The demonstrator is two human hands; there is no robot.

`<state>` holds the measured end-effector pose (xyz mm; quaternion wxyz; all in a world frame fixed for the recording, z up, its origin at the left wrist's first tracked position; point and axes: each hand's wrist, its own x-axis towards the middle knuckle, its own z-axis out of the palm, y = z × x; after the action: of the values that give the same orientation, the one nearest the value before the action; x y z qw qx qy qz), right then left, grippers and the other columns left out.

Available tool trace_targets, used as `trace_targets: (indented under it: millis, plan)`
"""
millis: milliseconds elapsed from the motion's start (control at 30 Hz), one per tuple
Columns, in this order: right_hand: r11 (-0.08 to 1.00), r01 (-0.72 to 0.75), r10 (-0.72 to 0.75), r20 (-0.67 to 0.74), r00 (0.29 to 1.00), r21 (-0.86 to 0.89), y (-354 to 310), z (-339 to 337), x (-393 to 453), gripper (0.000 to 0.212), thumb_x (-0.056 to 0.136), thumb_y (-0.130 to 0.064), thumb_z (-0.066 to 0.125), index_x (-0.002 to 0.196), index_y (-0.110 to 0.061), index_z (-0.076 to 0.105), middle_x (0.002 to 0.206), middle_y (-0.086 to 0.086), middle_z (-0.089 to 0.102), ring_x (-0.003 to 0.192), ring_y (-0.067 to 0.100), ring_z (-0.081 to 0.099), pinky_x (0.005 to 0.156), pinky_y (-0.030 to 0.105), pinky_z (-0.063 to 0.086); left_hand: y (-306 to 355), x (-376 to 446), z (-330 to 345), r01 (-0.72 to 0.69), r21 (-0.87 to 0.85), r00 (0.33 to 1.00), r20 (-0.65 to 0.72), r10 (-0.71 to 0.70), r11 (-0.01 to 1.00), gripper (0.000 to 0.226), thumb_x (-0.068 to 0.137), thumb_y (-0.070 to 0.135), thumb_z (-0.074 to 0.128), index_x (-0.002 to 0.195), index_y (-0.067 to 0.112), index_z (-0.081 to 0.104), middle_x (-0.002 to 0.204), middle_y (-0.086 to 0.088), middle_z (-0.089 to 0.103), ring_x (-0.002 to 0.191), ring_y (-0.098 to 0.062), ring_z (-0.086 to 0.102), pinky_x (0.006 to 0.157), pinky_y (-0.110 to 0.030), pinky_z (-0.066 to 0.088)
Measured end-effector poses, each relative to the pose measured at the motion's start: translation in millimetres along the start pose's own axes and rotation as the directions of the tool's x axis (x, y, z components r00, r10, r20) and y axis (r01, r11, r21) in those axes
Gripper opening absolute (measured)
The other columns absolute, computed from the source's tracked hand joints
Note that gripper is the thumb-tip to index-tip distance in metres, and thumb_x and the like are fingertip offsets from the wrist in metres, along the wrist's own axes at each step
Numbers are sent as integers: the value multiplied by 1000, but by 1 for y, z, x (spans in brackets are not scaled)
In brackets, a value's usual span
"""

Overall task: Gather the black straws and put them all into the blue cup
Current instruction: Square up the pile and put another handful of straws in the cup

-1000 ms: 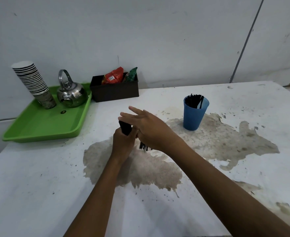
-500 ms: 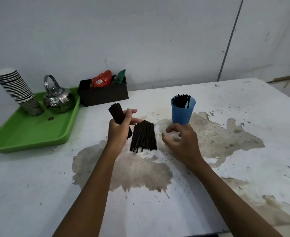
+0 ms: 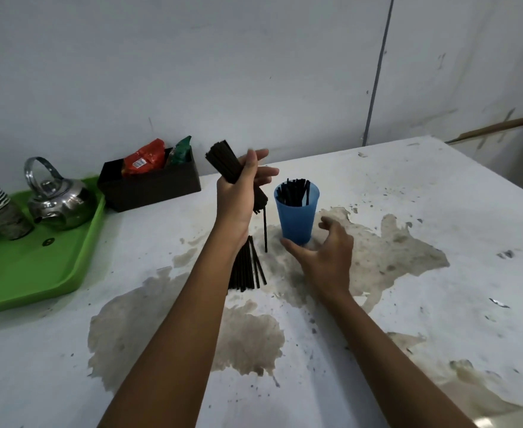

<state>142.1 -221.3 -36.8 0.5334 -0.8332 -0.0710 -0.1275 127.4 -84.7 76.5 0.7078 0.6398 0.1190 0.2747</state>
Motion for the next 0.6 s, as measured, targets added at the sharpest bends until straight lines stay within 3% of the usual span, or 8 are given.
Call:
trace_targets:
  millis: [167, 367, 600]
  plan:
    - [996, -27, 27, 6, 1000, -84, 0, 6, 5, 81, 63, -68, 75, 128, -25, 54, 120, -7, 63, 110, 10, 48, 74, 22, 45, 6, 14, 21, -5, -42, 999, 32, 7, 999, 26, 101, 41, 49, 97, 27, 71, 72, 6, 73, 76, -12, 65, 80, -32, 44]
    - [997, -30, 31, 17, 999, -69, -3, 2, 3, 57, 73, -57, 74, 121, -31, 57, 95, -18, 50, 96, 0, 34, 59, 14, 33, 4, 20, 39, -5, -38, 998, 55, 7, 999, 31, 102, 43, 44, 99, 24, 70, 81, 5, 77, 84, -10, 67, 86, -24, 47]
    - [996, -47, 49, 31, 998, -78, -6, 1, 3, 56, 77, -54, 71, 124, -29, 54, 98, -17, 46, 100, 2, 38, 63, 21, 37, -10, 18, 51, 30, 60, 978, 206, -42, 998, 42, 103, 45, 39, 97, 17, 70, 105, 4, 76, 106, -4, 67, 104, -30, 45]
